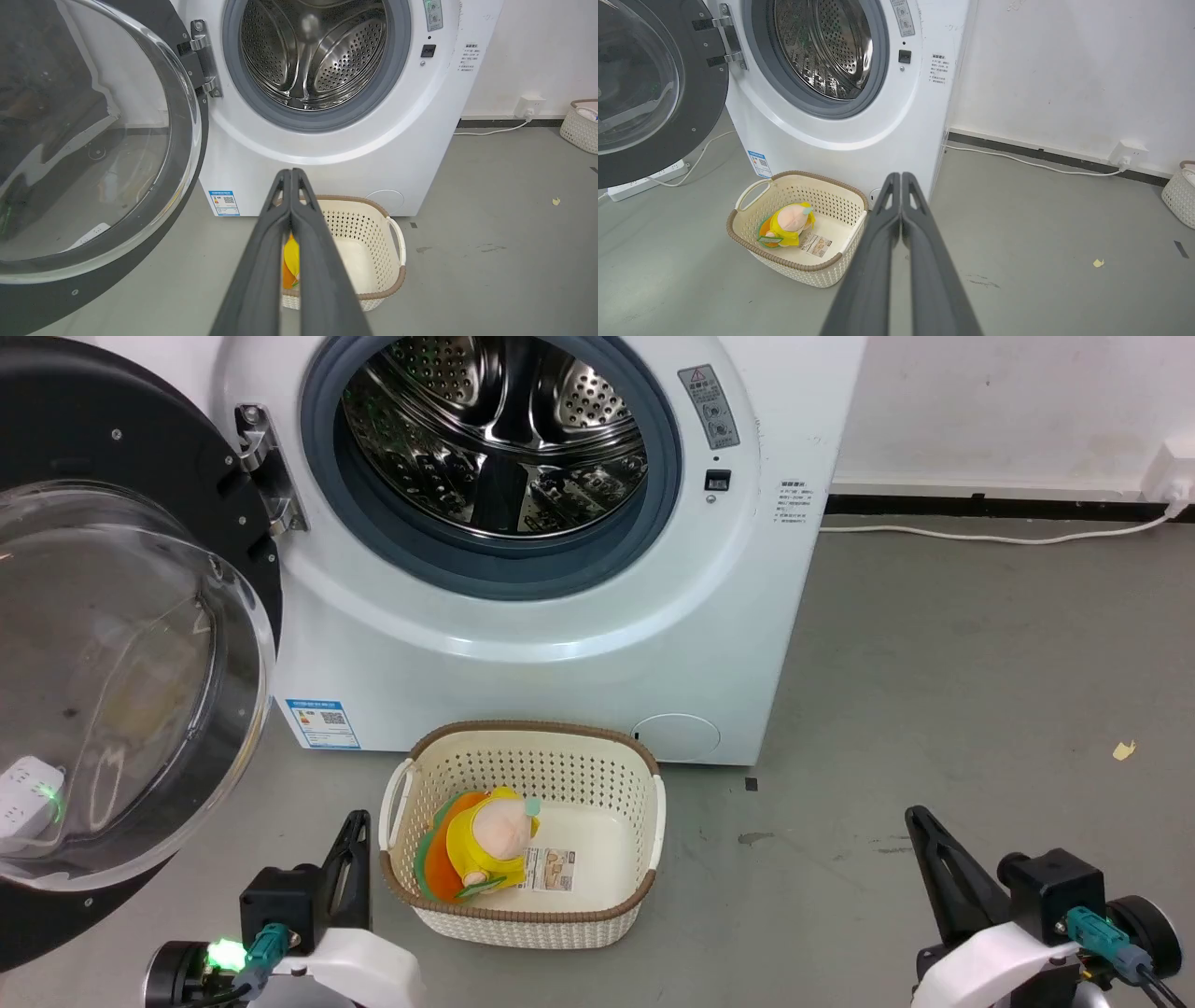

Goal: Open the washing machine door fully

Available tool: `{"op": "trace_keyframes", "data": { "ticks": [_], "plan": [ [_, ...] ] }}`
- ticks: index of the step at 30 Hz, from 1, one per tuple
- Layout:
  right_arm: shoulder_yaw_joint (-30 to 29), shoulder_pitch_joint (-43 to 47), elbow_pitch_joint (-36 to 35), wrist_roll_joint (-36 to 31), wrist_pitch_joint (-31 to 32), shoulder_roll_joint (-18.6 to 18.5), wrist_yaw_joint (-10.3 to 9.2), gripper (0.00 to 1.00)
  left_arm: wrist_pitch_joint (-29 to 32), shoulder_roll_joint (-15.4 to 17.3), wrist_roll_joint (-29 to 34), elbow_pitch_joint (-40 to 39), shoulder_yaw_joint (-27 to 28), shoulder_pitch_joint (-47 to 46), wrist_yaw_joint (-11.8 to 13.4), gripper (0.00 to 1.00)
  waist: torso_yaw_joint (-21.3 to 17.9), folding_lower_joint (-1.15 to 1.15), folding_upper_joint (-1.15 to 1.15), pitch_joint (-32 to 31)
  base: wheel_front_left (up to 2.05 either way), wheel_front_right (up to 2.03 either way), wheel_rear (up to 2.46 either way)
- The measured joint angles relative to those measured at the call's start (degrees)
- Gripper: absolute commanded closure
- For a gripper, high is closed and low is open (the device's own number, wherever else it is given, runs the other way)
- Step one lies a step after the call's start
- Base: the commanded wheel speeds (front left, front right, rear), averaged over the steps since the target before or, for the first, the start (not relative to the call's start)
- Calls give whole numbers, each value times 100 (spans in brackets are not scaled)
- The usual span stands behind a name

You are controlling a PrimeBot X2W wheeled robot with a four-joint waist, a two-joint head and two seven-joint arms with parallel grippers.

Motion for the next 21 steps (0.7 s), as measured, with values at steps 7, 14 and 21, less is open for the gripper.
{"op": "trace_keyframes", "data": {
  "ticks": [7,14,21],
  "plan": [
    [0,0,0,0,0,0,0,100,0,0,0,0,-1,0,0,100,0,0,0,0,0,0,0],
    [-3,0,0,0,0,0,0,100,0,0,0,0,-3,-1,0,100,0,0,0,0,0,0,0],
    [-3,0,0,0,0,0,0,100,0,0,0,0,-3,-1,0,100,0,0,0,0,0,0,0]
  ]
}}
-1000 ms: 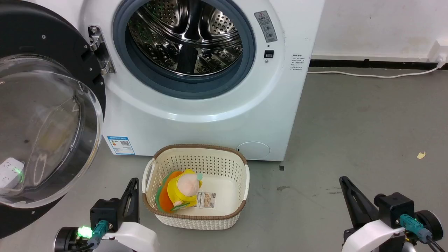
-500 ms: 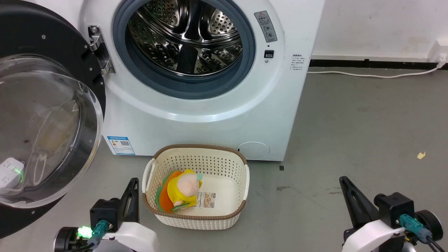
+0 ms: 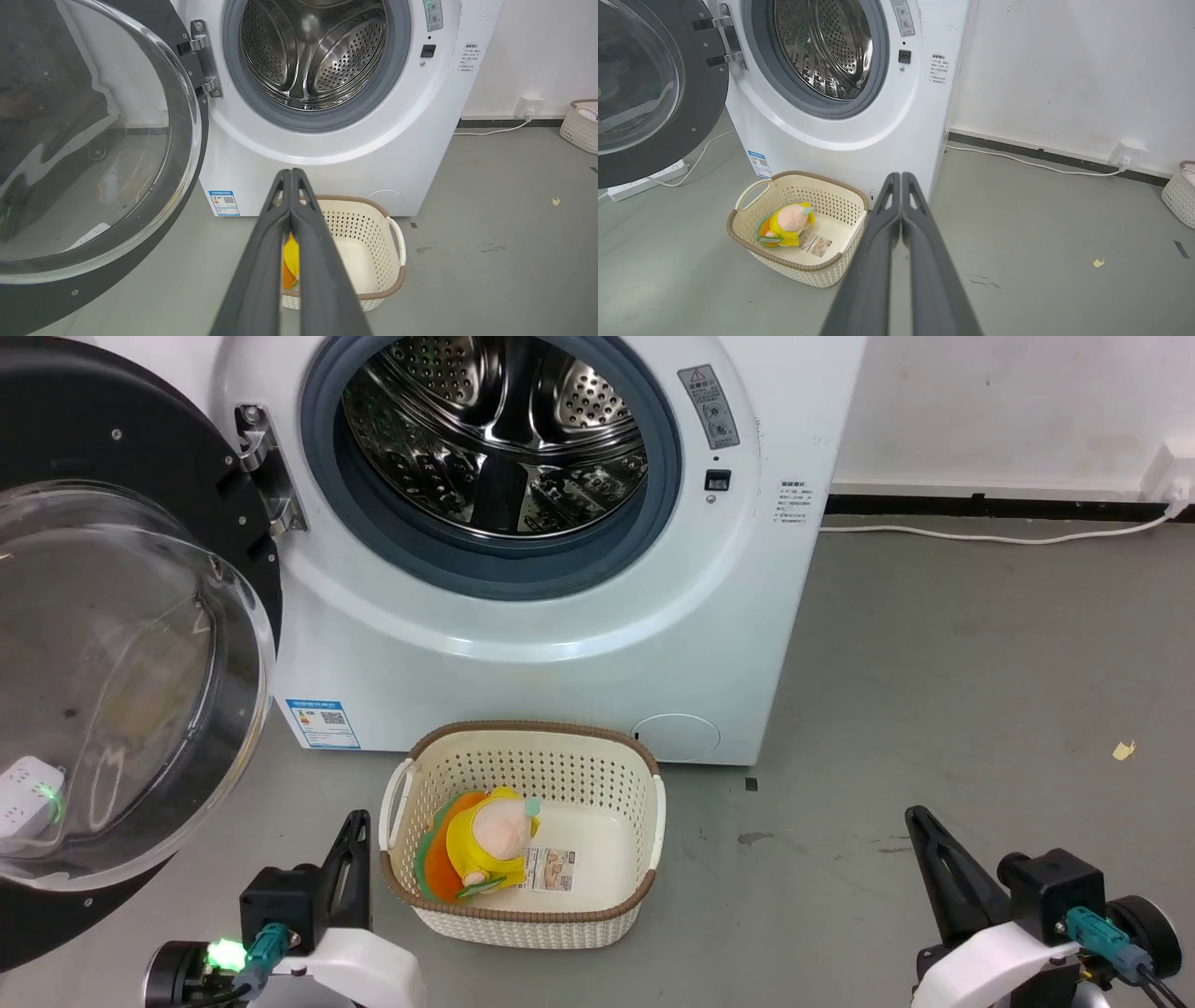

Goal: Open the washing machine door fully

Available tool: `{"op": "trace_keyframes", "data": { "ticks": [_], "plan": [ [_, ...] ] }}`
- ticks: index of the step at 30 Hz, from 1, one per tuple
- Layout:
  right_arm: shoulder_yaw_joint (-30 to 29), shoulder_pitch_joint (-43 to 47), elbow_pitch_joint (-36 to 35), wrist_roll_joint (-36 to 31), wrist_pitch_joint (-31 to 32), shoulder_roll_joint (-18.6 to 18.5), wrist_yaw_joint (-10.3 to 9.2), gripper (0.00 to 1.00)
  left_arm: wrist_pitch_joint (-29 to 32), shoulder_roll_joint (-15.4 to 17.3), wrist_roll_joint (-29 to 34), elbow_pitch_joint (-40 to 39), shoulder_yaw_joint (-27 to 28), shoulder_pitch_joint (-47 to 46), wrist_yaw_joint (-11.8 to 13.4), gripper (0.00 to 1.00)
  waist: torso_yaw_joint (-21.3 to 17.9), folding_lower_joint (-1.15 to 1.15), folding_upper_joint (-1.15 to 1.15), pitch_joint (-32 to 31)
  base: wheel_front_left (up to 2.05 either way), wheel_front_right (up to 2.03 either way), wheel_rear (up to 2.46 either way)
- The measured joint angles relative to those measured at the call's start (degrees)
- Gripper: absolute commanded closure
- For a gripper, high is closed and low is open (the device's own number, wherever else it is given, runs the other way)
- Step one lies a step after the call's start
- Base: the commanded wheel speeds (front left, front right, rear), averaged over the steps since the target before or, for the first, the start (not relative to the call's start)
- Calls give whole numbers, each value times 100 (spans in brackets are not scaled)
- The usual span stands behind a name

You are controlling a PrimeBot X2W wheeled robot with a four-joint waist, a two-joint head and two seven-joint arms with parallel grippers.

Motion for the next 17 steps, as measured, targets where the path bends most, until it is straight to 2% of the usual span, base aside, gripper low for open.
{"op": "trace_keyframes", "data": {
  "ticks": [17],
  "plan": [
    [2,0,0,0,0,0,0,100,0,0,0,0,1,0,0,100,0,0,0,0,0,0,0]
  ]
}}
